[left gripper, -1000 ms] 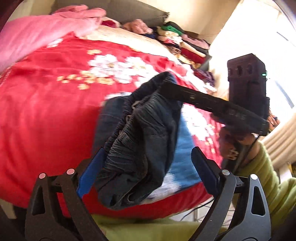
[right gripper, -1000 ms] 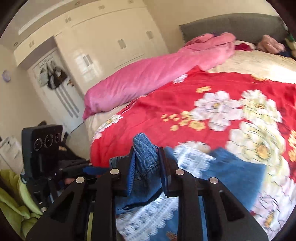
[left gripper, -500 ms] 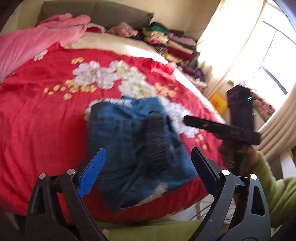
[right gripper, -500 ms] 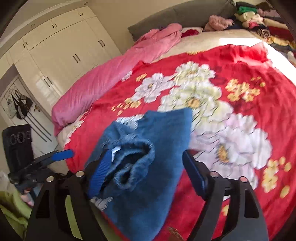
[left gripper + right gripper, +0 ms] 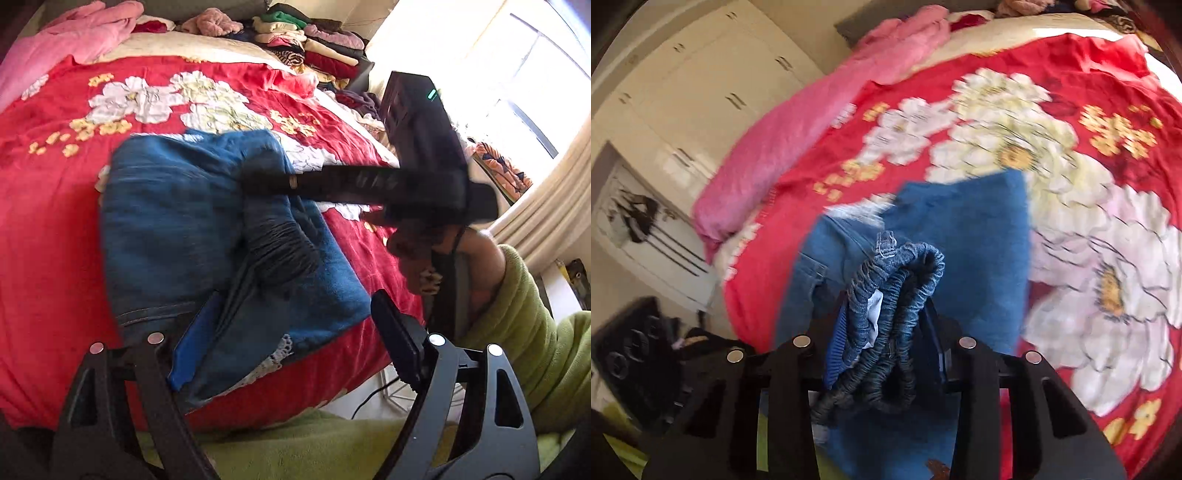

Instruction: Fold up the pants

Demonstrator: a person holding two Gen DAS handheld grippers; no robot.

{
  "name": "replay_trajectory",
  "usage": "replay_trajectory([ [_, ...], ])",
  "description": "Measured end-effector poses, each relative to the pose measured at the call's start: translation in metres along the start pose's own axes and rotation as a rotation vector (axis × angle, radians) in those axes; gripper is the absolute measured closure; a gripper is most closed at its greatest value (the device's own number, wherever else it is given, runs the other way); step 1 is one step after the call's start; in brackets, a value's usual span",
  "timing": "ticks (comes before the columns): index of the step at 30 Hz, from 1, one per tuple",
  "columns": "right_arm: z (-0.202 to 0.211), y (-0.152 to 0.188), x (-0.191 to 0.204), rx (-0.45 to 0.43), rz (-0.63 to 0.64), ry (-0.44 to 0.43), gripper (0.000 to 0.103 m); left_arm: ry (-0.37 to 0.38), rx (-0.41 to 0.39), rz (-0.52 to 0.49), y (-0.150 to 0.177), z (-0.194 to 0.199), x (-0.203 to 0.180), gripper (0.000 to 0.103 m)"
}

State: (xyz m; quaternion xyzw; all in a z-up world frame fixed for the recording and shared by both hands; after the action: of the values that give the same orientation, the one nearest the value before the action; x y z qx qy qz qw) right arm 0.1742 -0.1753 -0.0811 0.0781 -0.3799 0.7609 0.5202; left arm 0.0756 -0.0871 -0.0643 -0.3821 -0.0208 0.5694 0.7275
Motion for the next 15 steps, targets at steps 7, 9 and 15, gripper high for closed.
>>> replay_trajectory([
  [7, 0.035, 0.002, -0.001, -0.102, 0.022, 0.056, 0.038, -0.041, -0.043, -0.024, -0.011, 0.019, 0.001, 0.018],
  [9, 0.05, 0.002, 0.003, -0.14, 0.045, 0.07, 0.031, -0.064, -0.056, -0.031, -0.013, 0.025, 0.002, 0.017],
  [15, 0.091, 0.013, 0.018, -0.226, 0.154, 0.158, 0.02, -0.144, -0.075, -0.031, -0.018, 0.034, 0.011, 0.015],
])
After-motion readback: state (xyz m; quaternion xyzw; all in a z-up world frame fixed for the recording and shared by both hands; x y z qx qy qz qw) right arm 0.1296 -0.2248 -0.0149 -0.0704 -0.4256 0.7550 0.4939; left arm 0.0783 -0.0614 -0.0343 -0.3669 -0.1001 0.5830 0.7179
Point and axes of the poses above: each gripper's, at about its wrist camera, not at the fingertips, and z roughly against the way its jaws point, x to its left, y to its underside, the point moved 6 cm from there along -z, roughly the way its jaws point, and after that the axes turned 1 degree about z, right-handed, at the moved point
